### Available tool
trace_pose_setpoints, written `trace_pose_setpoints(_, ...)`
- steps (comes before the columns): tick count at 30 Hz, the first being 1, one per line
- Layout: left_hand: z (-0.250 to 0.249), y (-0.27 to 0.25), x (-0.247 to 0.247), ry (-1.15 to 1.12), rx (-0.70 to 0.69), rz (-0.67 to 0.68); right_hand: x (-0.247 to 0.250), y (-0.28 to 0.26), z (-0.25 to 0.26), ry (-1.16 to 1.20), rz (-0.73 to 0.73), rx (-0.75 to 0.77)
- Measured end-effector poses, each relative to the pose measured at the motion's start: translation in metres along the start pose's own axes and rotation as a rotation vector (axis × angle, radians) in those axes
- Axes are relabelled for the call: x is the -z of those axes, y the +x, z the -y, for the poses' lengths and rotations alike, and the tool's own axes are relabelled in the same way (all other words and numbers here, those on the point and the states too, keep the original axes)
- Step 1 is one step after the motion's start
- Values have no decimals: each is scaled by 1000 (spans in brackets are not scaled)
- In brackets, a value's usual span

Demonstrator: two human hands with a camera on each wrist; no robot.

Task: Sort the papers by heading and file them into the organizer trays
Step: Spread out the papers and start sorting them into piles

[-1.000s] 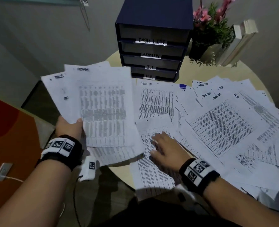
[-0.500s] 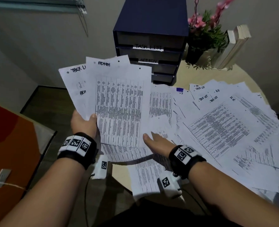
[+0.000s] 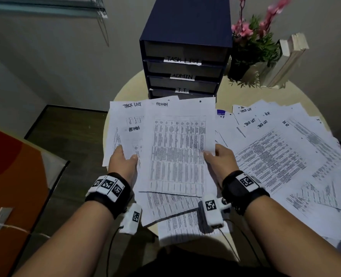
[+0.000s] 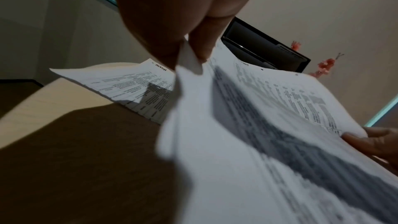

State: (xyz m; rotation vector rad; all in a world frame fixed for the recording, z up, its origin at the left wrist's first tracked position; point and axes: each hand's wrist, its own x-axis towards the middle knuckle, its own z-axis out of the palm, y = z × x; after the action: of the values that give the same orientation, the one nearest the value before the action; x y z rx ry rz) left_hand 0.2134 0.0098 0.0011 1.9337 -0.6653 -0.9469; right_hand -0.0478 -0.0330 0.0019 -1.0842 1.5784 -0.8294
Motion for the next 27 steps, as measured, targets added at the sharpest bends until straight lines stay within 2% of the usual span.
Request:
trace_pose_setpoints(7, -2, -3, 9, -51, -8, -74, 19, 18, -33, 110, 56, -154)
trace_pose_setpoints(13, -6, -9, 4, 93, 8, -62, 9, -2, -26, -53, 198, -172)
trace_pose_setpoints(18, 5, 6, 15, 267, 68, -31, 6, 9, -23, -222, 62, -94)
trace_pose_setpoints(20, 18, 12, 28, 261, 94, -95, -2, 19, -24, -274, 32, -98)
trace_pose_setpoints(23, 35, 16, 55, 267, 147, -266, -19, 30, -20, -316, 44, -114)
trace_pose_setpoints(27, 49, 19, 101, 323, 246, -427, -56, 39, -6, -310, 169, -107)
